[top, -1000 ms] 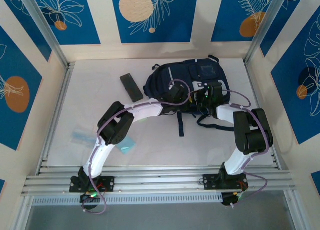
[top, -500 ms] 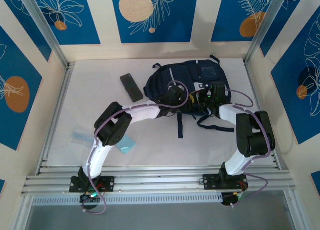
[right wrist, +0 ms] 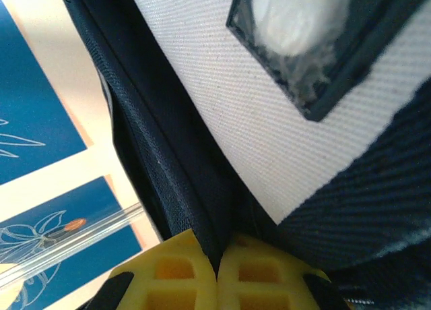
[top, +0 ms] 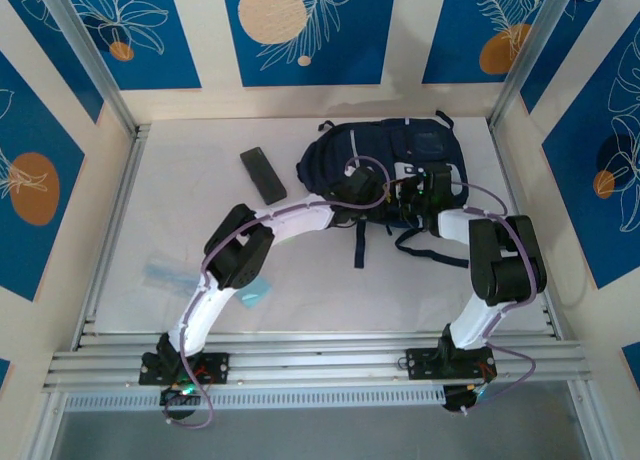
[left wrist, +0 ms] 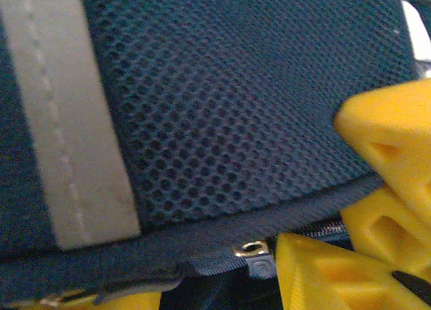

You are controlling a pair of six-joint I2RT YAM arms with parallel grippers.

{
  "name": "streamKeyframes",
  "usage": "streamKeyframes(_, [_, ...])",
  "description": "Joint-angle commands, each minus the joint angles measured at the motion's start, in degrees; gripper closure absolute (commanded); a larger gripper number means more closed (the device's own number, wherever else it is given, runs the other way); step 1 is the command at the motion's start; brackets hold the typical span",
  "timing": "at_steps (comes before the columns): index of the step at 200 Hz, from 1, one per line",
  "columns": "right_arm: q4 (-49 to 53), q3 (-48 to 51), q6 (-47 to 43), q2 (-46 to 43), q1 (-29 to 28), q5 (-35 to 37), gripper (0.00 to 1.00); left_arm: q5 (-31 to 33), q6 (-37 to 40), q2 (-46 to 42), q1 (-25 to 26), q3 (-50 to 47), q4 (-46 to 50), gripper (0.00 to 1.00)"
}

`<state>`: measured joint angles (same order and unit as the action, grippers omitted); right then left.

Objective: Pack the student bag

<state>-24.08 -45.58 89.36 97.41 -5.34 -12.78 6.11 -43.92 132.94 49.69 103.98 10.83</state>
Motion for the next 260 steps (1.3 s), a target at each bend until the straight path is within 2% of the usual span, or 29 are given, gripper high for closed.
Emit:
streamKeyframes(1, [-8.44, 2.41, 7.77, -1.36, -1.69, -8.96, 1.00, 8.28, 2.36, 0.84, 0.32, -3.12, -2.52, 0.58])
streamKeyframes(23, [-8.97, 3.61, 10.46, -2.36, -1.30, -7.15, 1.00, 9.92, 5.23, -1.81, 0.09, -6.97, -5.50, 0.63])
streamKeyframes(44, [-6.55, 2.34, 9.38, -2.82, -1.18, -7.07, 1.00, 8.81, 6.32, -3.98, -0.86, -10.62, -6.78, 0.66])
streamKeyframes(69, [-5.70, 1.66, 8.72, -2.47, -1.38, -6.40, 1.00, 2.19, 7.30, -6.12, -1.75, -15.55, -13.88, 0.66])
streamKeyframes(101, [-6.30, 1.20, 8.70, -1.50, -1.80, -6.48, 1.00, -6.46, 7.79, -2.97, -1.79, -12.09, -16.28, 0.60])
streamKeyframes(113, [-5.93, 1.29, 8.47, -1.51, -1.92, -6.23, 1.00, -8.13, 7.84, -1.73, -1.72, -10.70, -16.13, 0.66])
streamKeyframes(124, [-5.74, 1.47, 8.20, -1.85, -1.82, -5.97, 1.00, -8.78, 7.76, -0.97, -1.74, -9.83, -15.76, 0.76])
streamKeyframes(151, [-5.24, 1.60, 7.24, -2.24, -1.66, -5.57, 1.00, -7.57, 8.32, -0.54, -1.79, -9.03, -12.49, 0.93])
streamKeyframes(167, [-5.05, 1.61, 6.84, -2.44, -1.42, -5.51, 1.00, -6.16, 9.02, -0.80, -1.89, -8.61, -10.07, 1.00])
streamKeyframes(185, [-4.20, 1.46, 5.77, -2.72, -1.15, -5.42, 1.00, -5.70, 9.68, -1.64, -2.39, -9.14, -9.14, 1.00])
streamKeyframes(209, [-1.94, 1.09, 3.05, -3.57, -0.27, -5.25, 1.00, -8.61, 11.95, -3.49, -3.51, -9.27, -7.40, 1.00])
streamKeyframes(229, [3.25, -0.30, -2.37, -4.64, 0.97, -4.82, 1.00, -14.51, 16.17, -4.87, -5.27, -7.25, -0.95, 1.00])
streamKeyframes(260, [8.78, -1.58, -8.38, -6.20, 2.60, -4.12, 1.00, -18.24, 24.45, -7.33, -7.90, -6.72, 9.50, 1.00])
